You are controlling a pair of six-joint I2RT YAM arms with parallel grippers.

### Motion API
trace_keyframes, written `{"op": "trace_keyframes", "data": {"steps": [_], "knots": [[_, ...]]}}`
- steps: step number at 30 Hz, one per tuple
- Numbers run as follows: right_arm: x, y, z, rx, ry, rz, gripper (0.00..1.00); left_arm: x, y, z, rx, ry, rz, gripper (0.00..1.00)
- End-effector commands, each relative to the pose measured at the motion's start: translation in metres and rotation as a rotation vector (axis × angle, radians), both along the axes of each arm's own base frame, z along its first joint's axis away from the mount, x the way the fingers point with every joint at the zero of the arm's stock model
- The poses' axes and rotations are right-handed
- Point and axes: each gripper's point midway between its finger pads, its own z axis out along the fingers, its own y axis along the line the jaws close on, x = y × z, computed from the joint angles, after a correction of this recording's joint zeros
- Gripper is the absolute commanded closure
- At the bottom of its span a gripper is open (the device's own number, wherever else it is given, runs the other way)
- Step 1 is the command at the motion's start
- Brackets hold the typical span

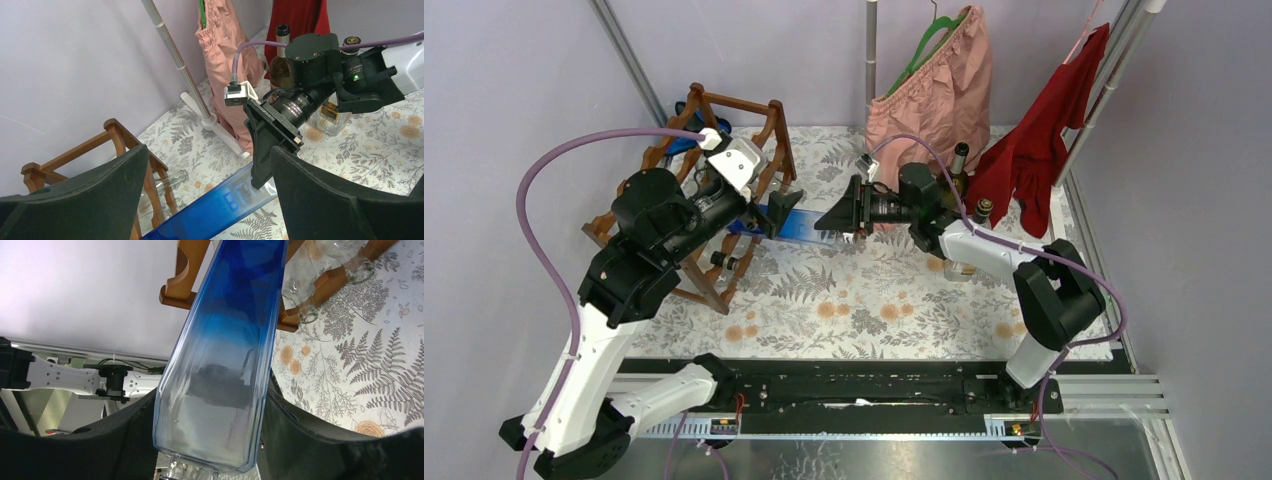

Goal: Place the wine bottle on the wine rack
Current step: Place the wine bottle in the wine rack.

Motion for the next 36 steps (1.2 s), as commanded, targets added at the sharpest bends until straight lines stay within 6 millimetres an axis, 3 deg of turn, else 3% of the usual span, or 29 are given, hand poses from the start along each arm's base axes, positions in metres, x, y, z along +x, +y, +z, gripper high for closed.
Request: {"op": "trace_keyframes", "data": {"steps": [1, 11, 19, 31, 36], "knots": [[-0.01, 0.012, 0.099, 0.26, -0.285, 0.046, 1.0, -0.001, 0.008, 0.011, -0.013, -0.035, 0.029, 0.02], [-0.006, 0.025, 0.094, 0.31, -0.272, 0.046, 1.0, 0.0, 0.01, 0.011, -0.01, -0.039, 0.042, 0.02], [-0.001, 0.046, 0.097, 0.373, -0.27, 0.051, 1.0, -0.001, 0.011, 0.01, -0.008, -0.03, 0.046, 0.02], [0.015, 0.076, 0.082, 0.454, -0.218, 0.039, 1.0, 0.004, 0.014, 0.009, 0.015, -0.021, 0.072, 0.02], [0.017, 0.089, 0.084, 0.501, -0.223, 0.035, 1.0, 0.006, 0.017, 0.008, 0.015, -0.017, 0.091, 0.02]]}}
